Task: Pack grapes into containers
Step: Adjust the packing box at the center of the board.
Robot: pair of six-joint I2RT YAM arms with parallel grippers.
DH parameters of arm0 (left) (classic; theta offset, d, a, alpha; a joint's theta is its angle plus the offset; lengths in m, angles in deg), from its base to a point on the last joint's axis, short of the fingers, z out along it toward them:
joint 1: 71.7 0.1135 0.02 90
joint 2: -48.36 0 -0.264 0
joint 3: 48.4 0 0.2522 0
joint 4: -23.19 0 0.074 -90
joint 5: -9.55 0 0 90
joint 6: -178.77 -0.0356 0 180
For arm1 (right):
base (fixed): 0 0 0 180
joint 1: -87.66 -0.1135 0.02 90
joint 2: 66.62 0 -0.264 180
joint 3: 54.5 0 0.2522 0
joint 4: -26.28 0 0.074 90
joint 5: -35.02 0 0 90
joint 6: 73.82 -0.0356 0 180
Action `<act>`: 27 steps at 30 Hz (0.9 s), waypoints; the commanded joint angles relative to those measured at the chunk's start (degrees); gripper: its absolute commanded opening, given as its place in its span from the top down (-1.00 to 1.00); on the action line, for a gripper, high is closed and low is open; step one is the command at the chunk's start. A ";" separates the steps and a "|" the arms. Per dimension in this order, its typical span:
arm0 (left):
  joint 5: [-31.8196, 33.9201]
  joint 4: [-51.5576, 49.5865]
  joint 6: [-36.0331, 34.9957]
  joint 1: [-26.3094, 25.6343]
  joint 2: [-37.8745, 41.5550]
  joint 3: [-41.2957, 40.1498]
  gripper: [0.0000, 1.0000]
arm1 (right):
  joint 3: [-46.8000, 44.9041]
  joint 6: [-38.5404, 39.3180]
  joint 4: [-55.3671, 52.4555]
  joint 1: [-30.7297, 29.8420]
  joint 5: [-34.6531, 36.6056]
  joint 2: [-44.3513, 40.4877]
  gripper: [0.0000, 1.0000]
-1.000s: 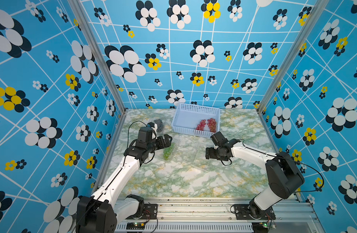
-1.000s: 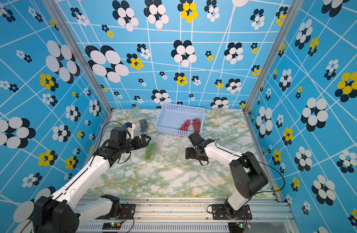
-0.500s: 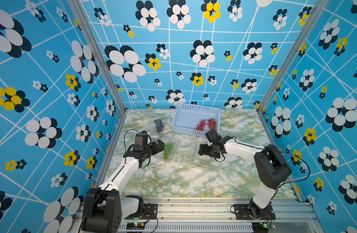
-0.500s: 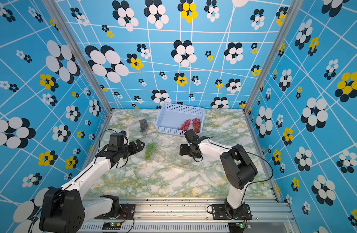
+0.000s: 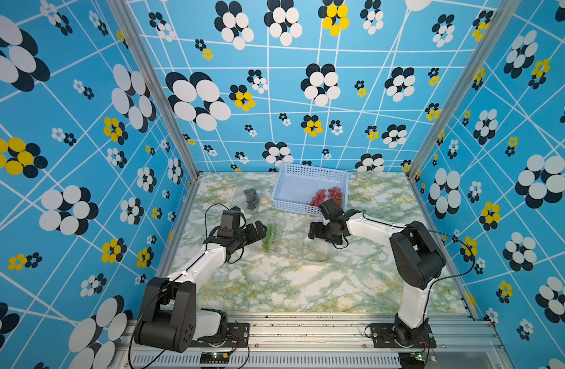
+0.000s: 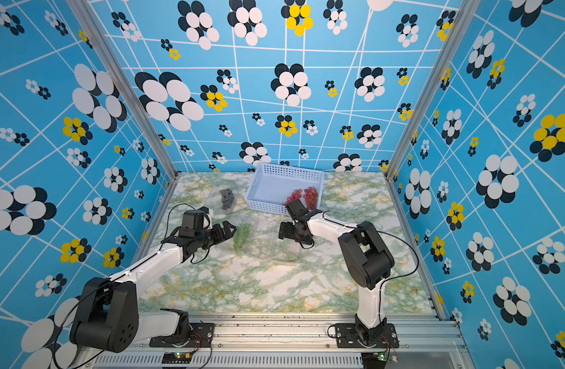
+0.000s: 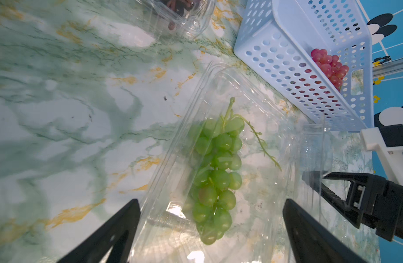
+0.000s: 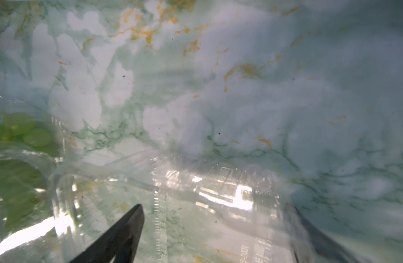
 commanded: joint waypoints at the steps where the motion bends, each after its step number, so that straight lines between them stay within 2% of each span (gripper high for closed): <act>1: -1.57 -0.44 0.92 -1.41 -1.83 0.67 -0.99 | 2.41 -1.28 -3.61 -0.67 -0.62 0.64 -0.96; 8: -2.03 0.61 1.97 -3.51 -1.09 -0.47 -0.99 | 3.74 -1.44 -3.61 -0.76 0.47 0.87 -0.99; 19: -0.04 2.30 5.94 -8.88 3.32 -3.81 -0.99 | 8.05 2.83 -7.15 -0.67 3.59 2.87 -0.98; 23: 0.82 0.17 5.31 -9.09 4.49 -2.75 -0.99 | 8.87 3.82 -8.53 -0.50 4.57 2.82 -0.98; 27: 1.30 -2.06 4.35 -8.24 6.13 -1.21 -0.99 | 5.06 3.94 -7.37 0.27 5.15 -0.82 -0.98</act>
